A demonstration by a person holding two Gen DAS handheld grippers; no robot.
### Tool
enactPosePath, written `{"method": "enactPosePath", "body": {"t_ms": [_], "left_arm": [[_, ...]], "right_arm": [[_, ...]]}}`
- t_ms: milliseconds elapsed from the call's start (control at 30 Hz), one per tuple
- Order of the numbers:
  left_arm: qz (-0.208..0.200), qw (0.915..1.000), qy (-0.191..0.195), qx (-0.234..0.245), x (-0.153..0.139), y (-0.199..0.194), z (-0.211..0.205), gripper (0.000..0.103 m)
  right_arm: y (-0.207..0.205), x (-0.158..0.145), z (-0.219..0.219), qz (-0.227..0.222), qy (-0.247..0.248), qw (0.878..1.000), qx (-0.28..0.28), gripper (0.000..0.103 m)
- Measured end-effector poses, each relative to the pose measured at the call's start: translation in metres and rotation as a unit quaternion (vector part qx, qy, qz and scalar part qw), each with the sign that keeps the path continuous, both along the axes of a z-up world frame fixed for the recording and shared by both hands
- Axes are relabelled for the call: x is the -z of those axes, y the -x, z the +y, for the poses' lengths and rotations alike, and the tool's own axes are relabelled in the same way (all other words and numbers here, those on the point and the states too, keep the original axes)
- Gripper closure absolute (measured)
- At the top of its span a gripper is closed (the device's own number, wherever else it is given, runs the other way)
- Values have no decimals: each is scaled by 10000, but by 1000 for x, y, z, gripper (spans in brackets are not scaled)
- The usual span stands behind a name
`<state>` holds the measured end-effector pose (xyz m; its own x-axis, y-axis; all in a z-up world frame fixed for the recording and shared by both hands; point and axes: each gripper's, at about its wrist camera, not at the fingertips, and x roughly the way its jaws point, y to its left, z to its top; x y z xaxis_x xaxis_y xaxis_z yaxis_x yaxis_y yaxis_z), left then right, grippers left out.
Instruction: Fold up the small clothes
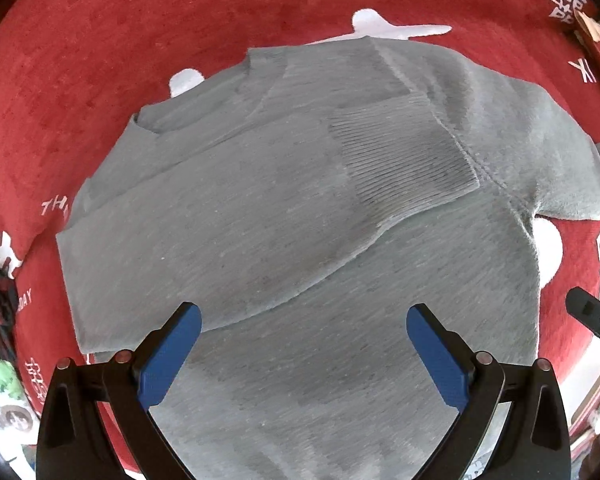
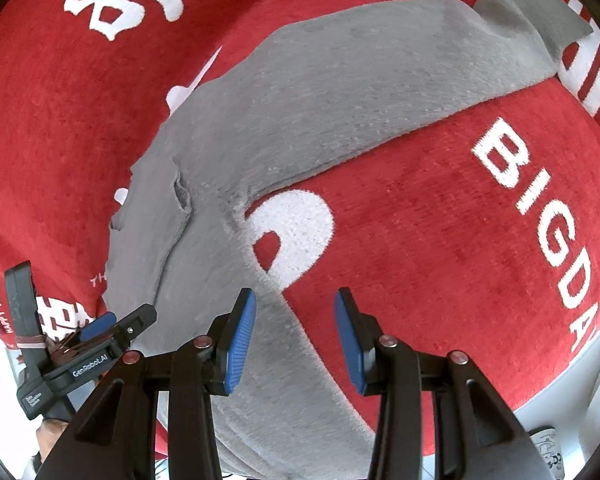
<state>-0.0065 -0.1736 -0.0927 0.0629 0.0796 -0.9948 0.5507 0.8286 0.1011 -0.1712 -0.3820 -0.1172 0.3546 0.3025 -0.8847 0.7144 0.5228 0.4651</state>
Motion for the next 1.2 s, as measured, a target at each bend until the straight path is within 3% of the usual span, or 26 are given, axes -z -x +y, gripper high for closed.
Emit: {"method": "enactPosePath", "body": {"t_ms": [100, 267, 433, 600, 800, 967, 1000, 1033, 1200], "left_arm": [[-33, 10000, 84, -16, -3, 2, -14, 0], [-172, 9994, 293, -72, -8, 0, -35, 0], [-178, 9991, 370, -140, -7, 1, -52, 0], [-186, 9989, 403, -123, 1, 2, -54, 0], [-153, 9983, 496, -251, 9, 0, -50, 0], [-180, 9979, 524, -344, 11, 1, -59, 0], [-195, 9976, 555, -362, 10, 1, -59, 0], [-200, 9974, 588, -377, 9, 1, -61, 0], [-279, 9950, 770, -575, -1, -13, -43, 0]], "right_arm": [[7, 1, -14, -193, -62, 9996, 220, 59], [39, 3, -66, -631, -96, 9892, 1319, 59], [79, 18, -123, -829, -128, 9627, 2574, 59], [98, 33, -164, -1099, -141, 9351, 3365, 59], [99, 47, -194, -1241, -90, 9223, 3659, 59], [105, 63, -204, -1512, -598, 8957, 4138, 60], [106, 66, -204, -1618, -799, 8892, 4204, 65], [104, 68, -204, -1719, -979, 8865, 4183, 97], [76, 41, -197, -2343, -1128, 8969, 3577, 95]]}}
